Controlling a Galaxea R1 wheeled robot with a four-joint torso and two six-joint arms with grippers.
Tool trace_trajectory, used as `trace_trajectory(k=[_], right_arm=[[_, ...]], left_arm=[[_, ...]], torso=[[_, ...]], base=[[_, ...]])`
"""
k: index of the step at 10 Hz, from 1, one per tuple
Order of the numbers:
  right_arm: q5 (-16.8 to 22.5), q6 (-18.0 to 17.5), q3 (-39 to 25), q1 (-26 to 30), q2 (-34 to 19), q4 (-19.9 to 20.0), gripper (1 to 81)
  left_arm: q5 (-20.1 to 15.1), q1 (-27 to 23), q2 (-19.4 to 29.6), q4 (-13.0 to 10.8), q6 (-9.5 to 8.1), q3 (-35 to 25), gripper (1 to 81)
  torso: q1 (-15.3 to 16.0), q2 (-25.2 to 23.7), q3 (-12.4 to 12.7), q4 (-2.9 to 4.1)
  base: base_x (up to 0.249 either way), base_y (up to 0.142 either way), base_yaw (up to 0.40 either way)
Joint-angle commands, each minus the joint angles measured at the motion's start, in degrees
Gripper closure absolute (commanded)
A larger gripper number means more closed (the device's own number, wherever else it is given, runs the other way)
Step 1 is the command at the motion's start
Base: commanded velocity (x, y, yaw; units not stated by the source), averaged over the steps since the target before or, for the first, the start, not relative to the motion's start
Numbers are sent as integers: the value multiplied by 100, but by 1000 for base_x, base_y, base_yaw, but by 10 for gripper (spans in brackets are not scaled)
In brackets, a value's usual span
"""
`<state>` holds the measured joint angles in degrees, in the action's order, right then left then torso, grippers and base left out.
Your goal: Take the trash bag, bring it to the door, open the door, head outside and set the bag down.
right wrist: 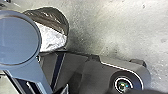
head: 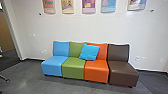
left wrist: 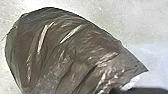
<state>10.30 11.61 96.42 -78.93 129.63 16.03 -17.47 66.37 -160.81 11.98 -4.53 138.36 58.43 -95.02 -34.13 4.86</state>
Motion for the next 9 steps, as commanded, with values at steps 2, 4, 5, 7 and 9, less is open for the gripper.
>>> trace_trajectory(k=[2,4,5,7,9], right_arm=[[323,96,596,189,337,23,10],[323,105,781,162,504,14,10],[323,105,903,154,592,-12,10],[323,105,1228,144,872,-12,10],[332,105,1458,101,1120,-21,10]], left_arm=[[-274,-199,-154,-205,49,253,811],[-292,3,-216,-249,58,235,811],[-275,117,-250,-406,76,235,811],[-249,373,-277,-591,84,244,811],[-239,557,-347,-724,84,244,811]], torso=[[-494,765,474,0],[-761,1172,493,0],[-883,1353,384,0],[-1143,1751,435,0],[-1422,2184,437,0]], base=[[0,0,0],[0,0,0],[0,0,0],[0,0,0],[0,0,0]])
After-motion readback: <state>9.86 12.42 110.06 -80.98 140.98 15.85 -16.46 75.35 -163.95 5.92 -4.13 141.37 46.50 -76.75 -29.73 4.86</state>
